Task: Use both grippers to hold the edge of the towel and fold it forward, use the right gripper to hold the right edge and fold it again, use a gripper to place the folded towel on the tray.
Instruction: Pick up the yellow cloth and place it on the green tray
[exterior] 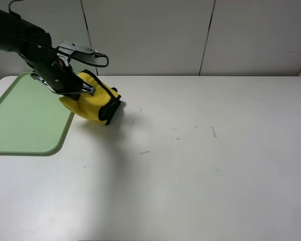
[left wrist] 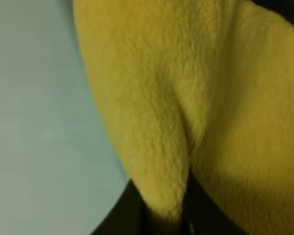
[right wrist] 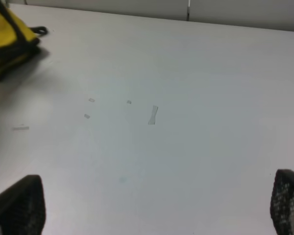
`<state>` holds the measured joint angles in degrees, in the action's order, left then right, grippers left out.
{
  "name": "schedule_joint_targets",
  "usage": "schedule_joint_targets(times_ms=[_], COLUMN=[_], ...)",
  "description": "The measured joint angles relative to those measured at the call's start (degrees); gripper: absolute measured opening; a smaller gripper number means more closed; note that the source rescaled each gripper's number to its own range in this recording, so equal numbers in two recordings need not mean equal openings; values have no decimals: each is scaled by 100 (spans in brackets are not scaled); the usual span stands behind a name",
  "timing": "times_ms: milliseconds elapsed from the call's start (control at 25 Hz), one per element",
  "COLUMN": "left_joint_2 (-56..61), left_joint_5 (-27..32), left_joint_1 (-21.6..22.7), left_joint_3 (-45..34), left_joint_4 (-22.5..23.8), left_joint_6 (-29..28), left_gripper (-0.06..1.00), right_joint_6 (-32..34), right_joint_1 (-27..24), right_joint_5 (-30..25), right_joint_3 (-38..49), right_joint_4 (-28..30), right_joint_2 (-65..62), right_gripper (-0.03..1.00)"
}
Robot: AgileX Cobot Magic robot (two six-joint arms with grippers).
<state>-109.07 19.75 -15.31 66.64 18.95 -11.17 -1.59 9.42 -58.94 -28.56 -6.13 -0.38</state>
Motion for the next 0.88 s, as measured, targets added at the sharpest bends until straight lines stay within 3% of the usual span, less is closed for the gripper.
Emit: schedule_joint_targets(times_ms=[160, 360, 640, 880], left_joint_2=[-17, -63, -63, -68], left_joint_5=[35, 149, 149, 104], left_joint_1=[618, 1212, 1642, 1742], left_joint_3=[0, 0, -198, -278], left_joint_4=[382, 474, 681, 720], left_joint_6=[128, 341, 354, 354], left_gripper=[9, 9, 9, 9], right_joint_6=[0, 0, 0, 0], right_joint_1=[0, 0, 0, 0], right_joint_5=[0, 0, 0, 0], right_joint_3=[0, 0, 0, 0], right_joint_4=[0, 0, 0, 0], right_joint_2=[0, 0, 0, 0], right_gripper=[100, 100, 100, 100])
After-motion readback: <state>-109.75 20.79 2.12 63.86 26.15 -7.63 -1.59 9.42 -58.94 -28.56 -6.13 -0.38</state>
